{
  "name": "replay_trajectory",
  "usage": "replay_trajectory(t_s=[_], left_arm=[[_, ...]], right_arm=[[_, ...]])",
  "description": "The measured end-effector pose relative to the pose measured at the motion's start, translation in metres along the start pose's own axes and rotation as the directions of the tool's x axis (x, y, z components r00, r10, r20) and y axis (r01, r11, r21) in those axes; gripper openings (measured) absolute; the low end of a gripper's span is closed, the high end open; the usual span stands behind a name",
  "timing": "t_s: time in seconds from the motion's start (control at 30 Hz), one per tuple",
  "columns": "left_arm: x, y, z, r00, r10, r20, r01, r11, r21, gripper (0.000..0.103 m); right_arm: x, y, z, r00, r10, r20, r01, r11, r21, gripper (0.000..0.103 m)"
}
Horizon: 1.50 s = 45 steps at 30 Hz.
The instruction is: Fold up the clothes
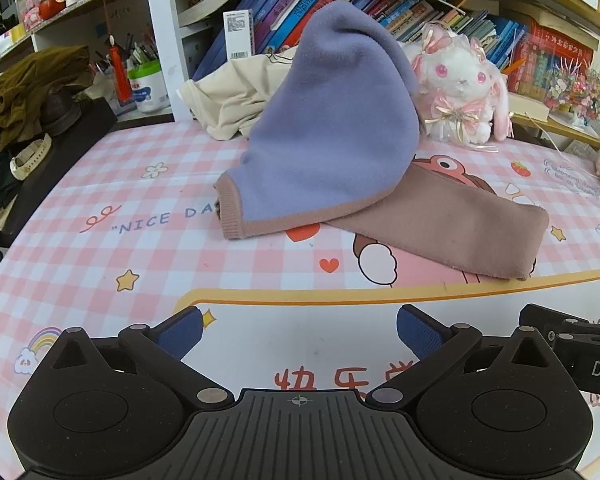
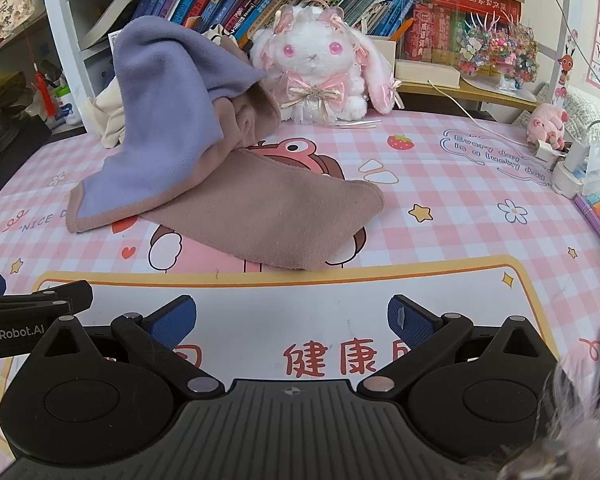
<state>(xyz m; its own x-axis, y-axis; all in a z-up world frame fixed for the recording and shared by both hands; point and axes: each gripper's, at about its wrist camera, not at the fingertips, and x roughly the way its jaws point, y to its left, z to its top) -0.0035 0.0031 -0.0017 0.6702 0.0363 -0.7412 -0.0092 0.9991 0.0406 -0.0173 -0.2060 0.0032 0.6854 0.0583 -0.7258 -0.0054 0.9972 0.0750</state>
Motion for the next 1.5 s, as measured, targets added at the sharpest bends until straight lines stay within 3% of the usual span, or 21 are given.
replay_trajectory(t_s=[1.23, 1.5], left_arm=[[0.002, 0.005, 0.001, 1.0, -0.024, 0.012, 0.024, 0.999, -0.025, 0.103], [0.002, 0.011, 0.002, 0.998, -0.053, 0.019, 0.055, 0.996, -0.077, 0.103]], right_arm=[[0.007, 0.004, 0.002, 1.0, 0.003, -0.019, -0.003, 1.0, -0.001, 0.103], [0.01, 0.007, 0.004, 1.0, 0.006, -0.023, -0.006, 1.0, -0.007, 0.103]])
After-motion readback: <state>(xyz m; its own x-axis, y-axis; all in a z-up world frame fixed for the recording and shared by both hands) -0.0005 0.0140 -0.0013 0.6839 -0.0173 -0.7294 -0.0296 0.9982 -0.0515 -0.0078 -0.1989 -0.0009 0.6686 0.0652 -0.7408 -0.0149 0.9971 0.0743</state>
